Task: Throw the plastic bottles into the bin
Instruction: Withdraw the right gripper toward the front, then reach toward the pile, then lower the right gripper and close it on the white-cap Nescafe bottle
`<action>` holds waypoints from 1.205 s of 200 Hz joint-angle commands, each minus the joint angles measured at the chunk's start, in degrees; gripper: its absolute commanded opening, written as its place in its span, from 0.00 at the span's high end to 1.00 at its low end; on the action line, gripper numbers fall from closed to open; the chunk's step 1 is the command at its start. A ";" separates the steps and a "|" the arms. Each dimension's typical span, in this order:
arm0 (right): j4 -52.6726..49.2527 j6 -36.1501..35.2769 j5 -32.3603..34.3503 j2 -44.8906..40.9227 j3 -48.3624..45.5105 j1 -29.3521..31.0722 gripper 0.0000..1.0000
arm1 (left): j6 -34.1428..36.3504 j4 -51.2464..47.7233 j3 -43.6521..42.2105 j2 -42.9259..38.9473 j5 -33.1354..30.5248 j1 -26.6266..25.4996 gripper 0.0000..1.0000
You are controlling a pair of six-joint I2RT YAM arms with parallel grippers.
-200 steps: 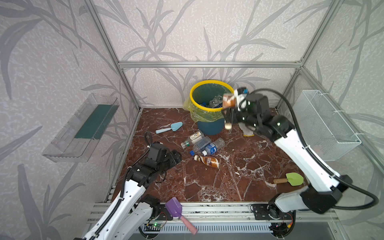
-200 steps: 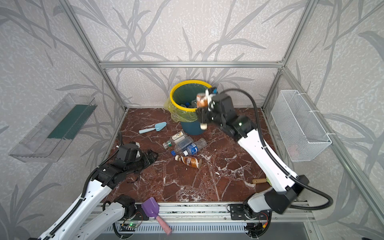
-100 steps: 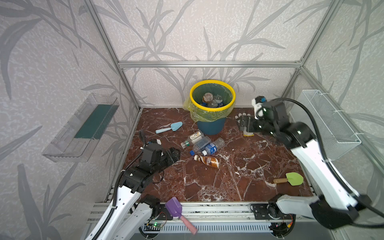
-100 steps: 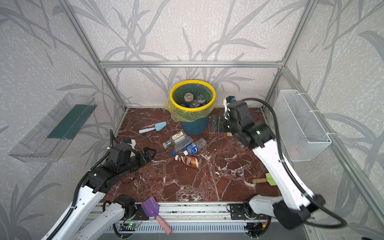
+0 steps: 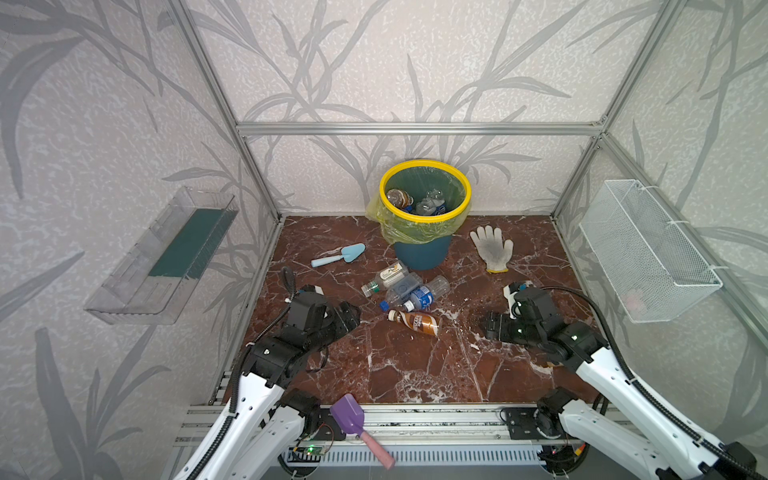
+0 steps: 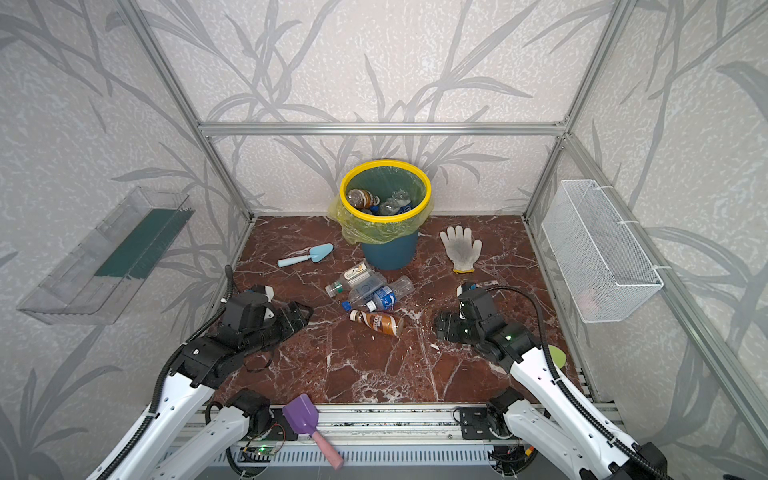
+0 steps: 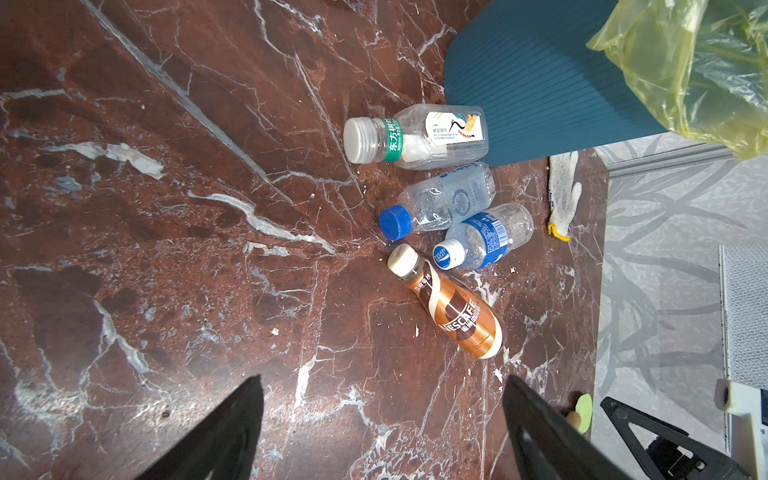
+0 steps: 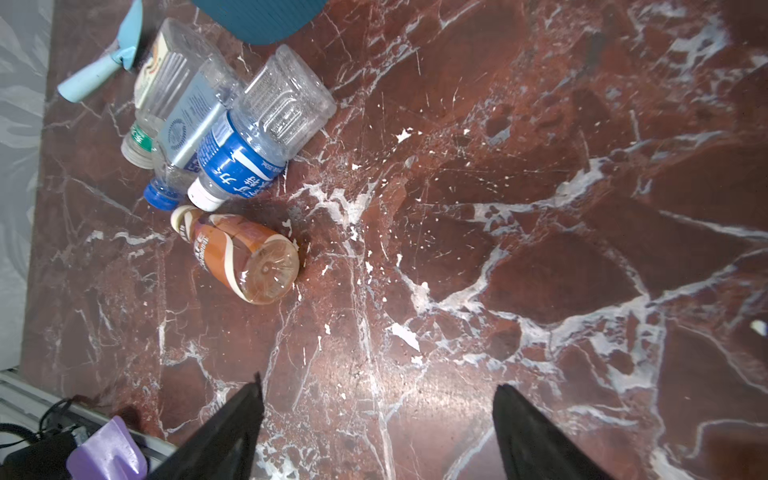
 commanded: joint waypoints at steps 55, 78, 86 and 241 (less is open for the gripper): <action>12.67 4.03 -3.83 3.54 -3.24 6.36 0.18 | -1.21 1.85 -2.56 0.82 0.64 0.29 0.10; 15.71 3.14 -3.76 6.40 -2.87 8.70 0.19 | -1.61 2.55 -3.30 1.07 1.01 0.29 0.10; 16.05 2.42 -3.15 7.95 -2.03 9.64 0.19 | -1.81 2.75 -3.58 1.11 1.22 0.29 0.10; 12.33 -21.45 1.86 40.43 24.03 19.88 0.21 | -3.81 3.15 -7.32 -1.57 2.85 0.29 0.11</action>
